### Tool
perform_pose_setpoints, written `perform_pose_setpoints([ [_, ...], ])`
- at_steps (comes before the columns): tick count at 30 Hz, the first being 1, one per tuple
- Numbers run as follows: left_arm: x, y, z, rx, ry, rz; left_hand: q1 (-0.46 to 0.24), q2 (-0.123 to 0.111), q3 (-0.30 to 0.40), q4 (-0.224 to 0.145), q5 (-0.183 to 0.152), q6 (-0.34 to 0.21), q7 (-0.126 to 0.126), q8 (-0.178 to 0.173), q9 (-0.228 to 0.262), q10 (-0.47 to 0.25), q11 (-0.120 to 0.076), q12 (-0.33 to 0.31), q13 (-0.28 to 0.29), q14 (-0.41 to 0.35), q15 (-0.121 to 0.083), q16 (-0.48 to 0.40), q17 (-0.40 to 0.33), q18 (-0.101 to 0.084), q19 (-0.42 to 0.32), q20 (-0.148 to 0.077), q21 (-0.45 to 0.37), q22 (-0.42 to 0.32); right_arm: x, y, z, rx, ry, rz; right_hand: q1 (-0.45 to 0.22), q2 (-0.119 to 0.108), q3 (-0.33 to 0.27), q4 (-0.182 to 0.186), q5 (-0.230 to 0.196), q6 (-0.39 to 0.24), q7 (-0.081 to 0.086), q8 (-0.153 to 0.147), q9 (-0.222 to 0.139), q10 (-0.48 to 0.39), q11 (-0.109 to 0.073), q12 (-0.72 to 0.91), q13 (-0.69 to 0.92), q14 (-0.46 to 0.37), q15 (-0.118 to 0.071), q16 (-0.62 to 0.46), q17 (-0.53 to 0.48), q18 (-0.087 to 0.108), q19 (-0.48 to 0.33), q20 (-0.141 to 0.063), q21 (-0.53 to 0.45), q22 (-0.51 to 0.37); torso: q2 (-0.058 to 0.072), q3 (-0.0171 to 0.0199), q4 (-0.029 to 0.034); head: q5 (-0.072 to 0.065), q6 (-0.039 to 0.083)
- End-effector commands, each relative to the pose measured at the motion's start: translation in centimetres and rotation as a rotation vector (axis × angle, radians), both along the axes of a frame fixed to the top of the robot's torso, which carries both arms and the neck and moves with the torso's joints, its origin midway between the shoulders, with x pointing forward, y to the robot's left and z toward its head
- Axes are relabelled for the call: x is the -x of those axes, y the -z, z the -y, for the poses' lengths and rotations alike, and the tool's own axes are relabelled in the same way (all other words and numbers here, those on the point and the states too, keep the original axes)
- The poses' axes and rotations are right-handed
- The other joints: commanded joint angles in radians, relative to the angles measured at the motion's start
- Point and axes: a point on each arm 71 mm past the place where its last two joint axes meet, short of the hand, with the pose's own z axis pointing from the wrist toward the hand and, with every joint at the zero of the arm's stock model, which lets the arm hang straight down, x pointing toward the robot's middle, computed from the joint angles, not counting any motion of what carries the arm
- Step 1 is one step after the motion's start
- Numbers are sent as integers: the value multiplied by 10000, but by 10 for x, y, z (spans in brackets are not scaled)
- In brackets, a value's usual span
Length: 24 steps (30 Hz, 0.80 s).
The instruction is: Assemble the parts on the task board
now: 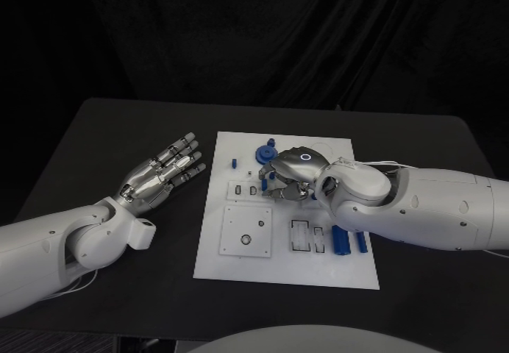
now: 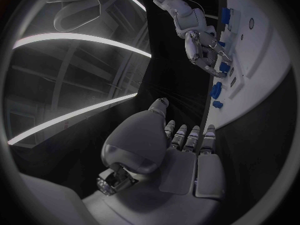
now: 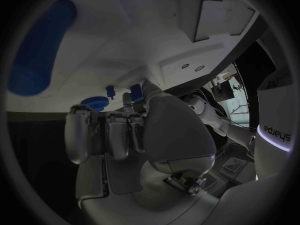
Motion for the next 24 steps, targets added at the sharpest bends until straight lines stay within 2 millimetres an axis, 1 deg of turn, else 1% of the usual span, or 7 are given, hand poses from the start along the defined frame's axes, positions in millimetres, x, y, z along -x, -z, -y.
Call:
perform_pose_setpoints([
  [1, 1, -5, 0, 600, -26, 559, -63, 45, 64, -12, 38, -44, 20, 12, -12, -7, 24, 44, 6, 10, 69, 44, 4, 97, 2, 45, 46, 7, 1, 6, 1, 215, -89, -129, -64, -33, -51, 8, -61, -52, 3, -62, -14, 1042, 83, 27, 2631, 1062, 67, 18, 2626, 49, 373, 86, -36, 2127, 0, 2, 4, -4, -2],
  [8, 1, -5, 0, 606, -36, 561, -72, 44, 86, -19, 37, -54, 20, 11, -13, -12, 23, 43, 5, 6, 69, 43, 2, 97, -2, 45, 44, 6, 2, 4, 1, 43, -132, -2, -41, -74, -92, 98, -160, -389, 33, -270, -151, 1042, 107, 27, 2631, 1049, 84, -27, 2590, 69, 337, 98, -123, 2103, 2, 5, 4, 7, 16],
  [9, 1, -5, 0, 607, -40, 563, -72, 44, 86, -19, 37, -54, 20, 11, -13, -12, 23, 43, 5, 6, 69, 43, 2, 97, -2, 45, 44, 6, 2, 3, 1, -18, -143, 41, -41, -243, -148, 287, -330, -820, 51, -471, -333, 1042, 126, 27, 2631, 1034, 105, -79, 2550, 93, 290, 114, -230, 2072, 2, 5, 2, 23, 17],
  [12, 2, -5, -1, 600, -89, 587, -74, 44, 92, -22, 38, -37, 20, 14, -10, -11, 22, 43, 5, 4, 69, 42, 2, 97, -1, 45, 44, 6, 4, 0, 3, -370, -243, 281, 63, -587, -238, 740, -580, -1192, 96, -472, -600, 1042, 165, 27, 2631, 1018, 135, -131, 2509, 115, 245, 143, -340, 2044, 2, 0, 8, 62, 25],
  [15, 3, -6, -2, 580, -195, 644, -78, 30, 121, -44, 59, 12, 28, 26, -1, 1, 16, 47, 9, 6, 64, 43, 2, 98, -1, 44, 46, 6, 8, -6, 5, -889, -412, 637, -113, -729, -362, 780, -716, -1261, 101, -446, -721, 1042, 174, 27, 2631, 1021, 144, -119, 2518, 115, 249, 154, -347, 2048, 2, 2, 4, 109, 93],
  [18, 5, -7, -1, 562, -357, 761, -111, -12, 226, -115, 212, 100, 73, 48, 11, 39, 10, 57, 21, 44, 64, 58, 14, 114, 40, 58, 84, 23, 14, -18, 10, -1637, -649, 1230, -529, -852, -484, 795, -751, -1241, 94, -412, -829, 1042, 165, 27, 2631, 1032, 135, -84, 2545, 100, 282, 148, -291, 2072, 3, 2, 6, 200, 211],
  [24, 9, -12, 0, 468, -613, 893, -193, -63, 375, -170, 373, 273, 228, 78, 30, 123, 54, 72, 42, 201, 75, 120, 60, 153, 169, 104, 196, 70, 16, -46, 21, -2452, -831, 2226, -967, -838, -497, 799, -769, -1102, 73, -348, -917, 1042, 144, 27, 2631, 1044, 114, -43, 2578, 82, 320, 127, -224, 2100, -2, 9, 4, 291, 655],
])
